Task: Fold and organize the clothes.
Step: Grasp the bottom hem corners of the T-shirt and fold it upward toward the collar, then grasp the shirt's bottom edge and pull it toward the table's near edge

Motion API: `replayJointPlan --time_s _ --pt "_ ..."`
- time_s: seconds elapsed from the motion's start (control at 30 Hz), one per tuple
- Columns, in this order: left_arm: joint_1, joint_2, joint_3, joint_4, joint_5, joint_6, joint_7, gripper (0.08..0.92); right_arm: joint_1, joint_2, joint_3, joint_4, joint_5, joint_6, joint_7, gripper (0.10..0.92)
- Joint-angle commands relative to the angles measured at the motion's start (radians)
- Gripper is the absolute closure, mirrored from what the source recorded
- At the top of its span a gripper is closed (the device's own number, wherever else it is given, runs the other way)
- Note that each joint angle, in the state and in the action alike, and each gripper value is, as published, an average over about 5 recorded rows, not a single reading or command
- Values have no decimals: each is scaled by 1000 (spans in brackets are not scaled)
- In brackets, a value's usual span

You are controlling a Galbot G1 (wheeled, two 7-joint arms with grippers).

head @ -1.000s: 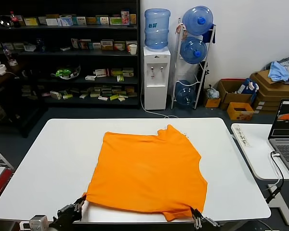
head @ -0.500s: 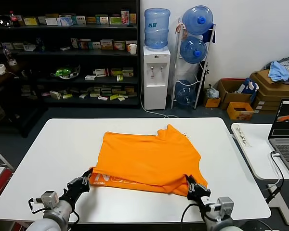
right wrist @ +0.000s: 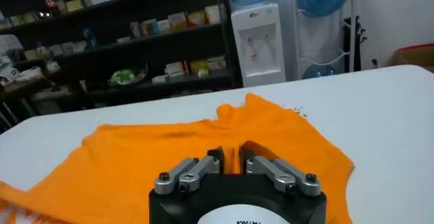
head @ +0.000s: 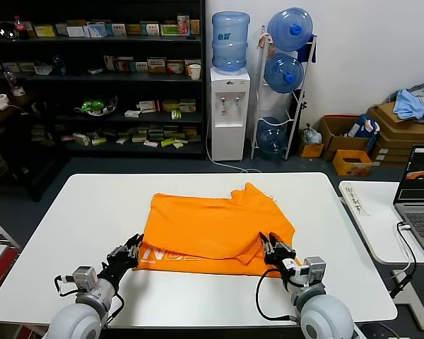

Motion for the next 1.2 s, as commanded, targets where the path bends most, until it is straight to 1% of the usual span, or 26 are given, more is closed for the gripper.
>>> replayJointPlan --time_s 0.03,0.17,0.3,0.37,0.43,0.5,0.57,0.67,0.77,0.97,1.2 --pt "-56 31 1 14 3 15 -4 607 72 -15 2 -27 6 -6 -21 564" --pt "-50 48 -1 16 -12 42 -9 486 82 -26 18 -35 -6 -5 -18 451" --pt "-10 30 -9 20 -3 65 0 373 49 -25 39 -56 -74 -9 -23 339" --pt "39 28 -21 14 14 75 11 313 -7 -34 52 -45 -108 -15 -25 279" --pt "119 30 -42 1 41 69 37 261 -104 -52 73 -14 -142 -13 -35 234" --pt "198 25 -66 -9 74 43 70 213 -206 -67 95 20 -181 1 -53 214" --pt "261 14 -86 -19 110 11 98 187 -303 -77 117 49 -218 19 -74 205" --pt "314 -7 -98 -28 165 -28 129 178 -392 -78 137 72 -260 41 -100 203" --pt "325 -25 -94 -30 198 -45 142 177 -418 -60 149 61 -291 63 -118 203" --pt "287 -37 -87 0 200 -53 150 177 -393 -26 154 10 -321 92 -136 203" --pt "232 -49 -80 31 193 -59 154 177 -357 -8 151 -29 -289 64 -105 203"
